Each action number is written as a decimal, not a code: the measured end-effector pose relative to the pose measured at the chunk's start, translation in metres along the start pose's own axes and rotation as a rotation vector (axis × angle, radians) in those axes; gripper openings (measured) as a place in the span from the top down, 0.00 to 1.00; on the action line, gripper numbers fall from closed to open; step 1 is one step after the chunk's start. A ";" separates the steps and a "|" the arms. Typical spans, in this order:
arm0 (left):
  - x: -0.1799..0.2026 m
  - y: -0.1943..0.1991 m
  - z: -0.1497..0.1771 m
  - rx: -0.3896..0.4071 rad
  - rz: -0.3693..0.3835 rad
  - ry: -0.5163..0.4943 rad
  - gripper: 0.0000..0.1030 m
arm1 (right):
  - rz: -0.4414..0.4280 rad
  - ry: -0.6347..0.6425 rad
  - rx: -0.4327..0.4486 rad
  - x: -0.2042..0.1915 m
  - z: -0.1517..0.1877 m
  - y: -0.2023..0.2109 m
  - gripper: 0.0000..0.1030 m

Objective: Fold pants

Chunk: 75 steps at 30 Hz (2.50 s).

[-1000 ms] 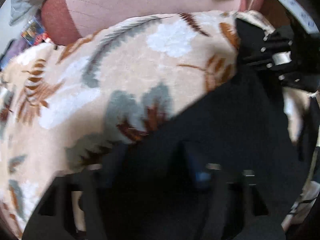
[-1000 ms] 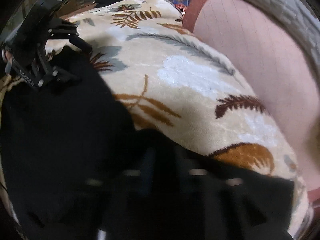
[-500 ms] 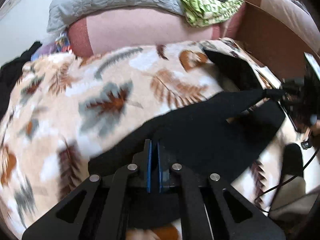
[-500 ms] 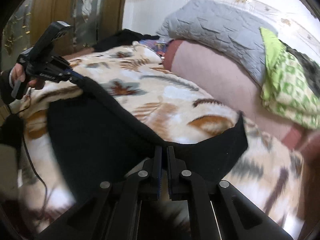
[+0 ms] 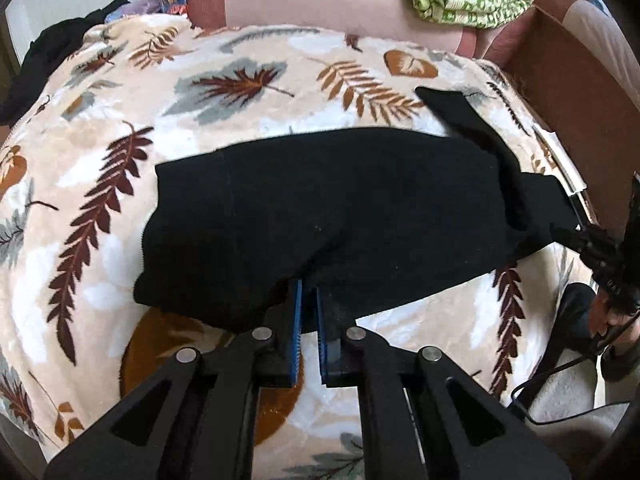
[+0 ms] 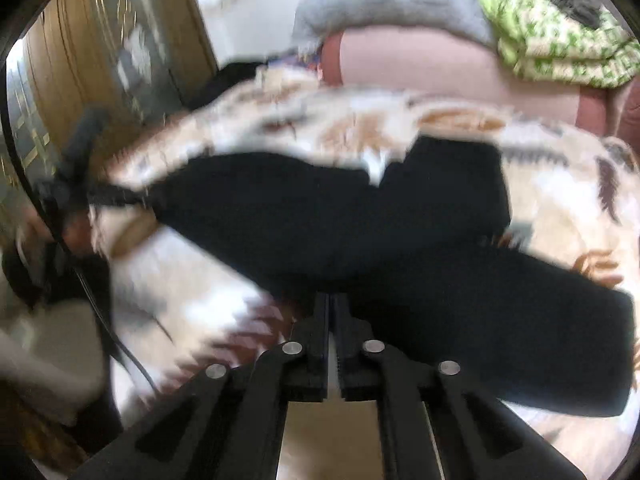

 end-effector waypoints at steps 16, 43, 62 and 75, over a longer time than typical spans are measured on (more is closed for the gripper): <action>-0.004 0.005 0.009 0.027 0.018 0.077 0.91 | -0.046 0.253 -0.064 -0.108 -0.001 -0.097 0.96; 0.009 0.046 -0.011 0.112 -0.274 0.094 0.48 | 0.176 -0.065 0.060 0.001 -0.079 -0.058 0.49; 0.050 -0.044 -0.051 0.057 -0.183 0.067 0.38 | 0.413 -0.163 -0.054 0.069 -0.117 -0.154 0.70; 0.055 -0.037 -0.047 0.099 -0.175 0.090 0.38 | 0.241 -0.445 0.218 0.113 -0.079 0.034 0.92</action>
Point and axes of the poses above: each gripper's, at about its wrist camera, not at the fingertips, and y roughly against the way its jaws point, x to its right, z to its underside, the point moved 3 cm from there along -y, roughly the way its jaws point, and after that the axes turned 14 degrees about -y, right-handed, at the moved point
